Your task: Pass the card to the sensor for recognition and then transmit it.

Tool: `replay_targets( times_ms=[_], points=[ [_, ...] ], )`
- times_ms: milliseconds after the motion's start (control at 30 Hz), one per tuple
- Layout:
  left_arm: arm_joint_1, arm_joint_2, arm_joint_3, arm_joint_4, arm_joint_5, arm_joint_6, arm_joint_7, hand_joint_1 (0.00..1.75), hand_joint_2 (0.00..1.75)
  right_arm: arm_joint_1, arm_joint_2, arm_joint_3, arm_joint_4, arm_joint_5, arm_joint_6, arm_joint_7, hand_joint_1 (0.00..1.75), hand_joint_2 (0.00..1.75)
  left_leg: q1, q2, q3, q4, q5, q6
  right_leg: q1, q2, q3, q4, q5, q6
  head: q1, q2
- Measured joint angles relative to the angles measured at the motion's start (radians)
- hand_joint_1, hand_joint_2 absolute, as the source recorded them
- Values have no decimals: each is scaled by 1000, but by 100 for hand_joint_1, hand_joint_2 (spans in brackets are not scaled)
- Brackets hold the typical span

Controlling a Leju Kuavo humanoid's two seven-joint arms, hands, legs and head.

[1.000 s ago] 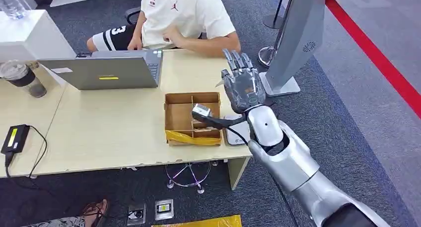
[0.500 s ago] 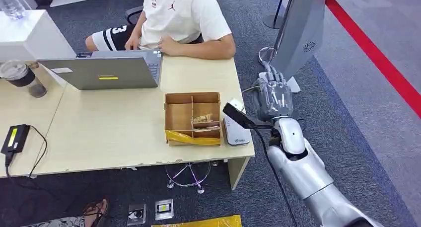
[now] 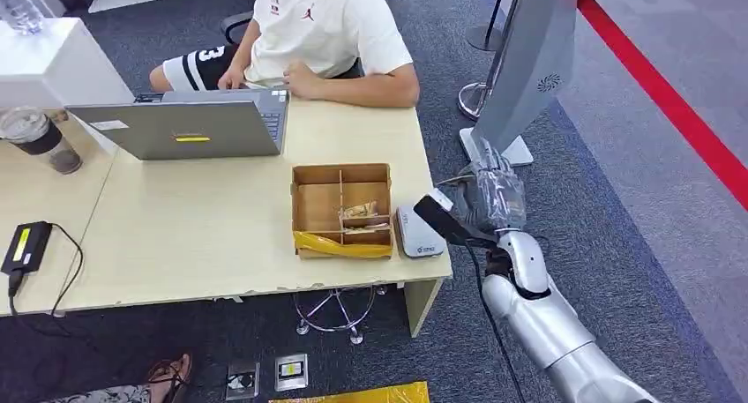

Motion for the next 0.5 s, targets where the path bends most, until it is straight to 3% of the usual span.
replay_targets(
  times_ms=[267, 500],
  points=[
    [0, 0, 0, 0, 5, 5, 3, 0, 175, 4, 24, 29, 34, -41, -28, -38, 175, 175, 0, 0, 0, 0, 0, 0, 0, 0, 0, 0, 0, 0, 0, 0],
    [0, -2, 0, 0, 24, 11, 26, 0, 175, 6, 116, 87, 128, -49, -29, -109, 175, 175, 1, 0, 0, 0, 0, 0, 1, 0, 0, 0, 0, 0, 0, 0]
  ],
)
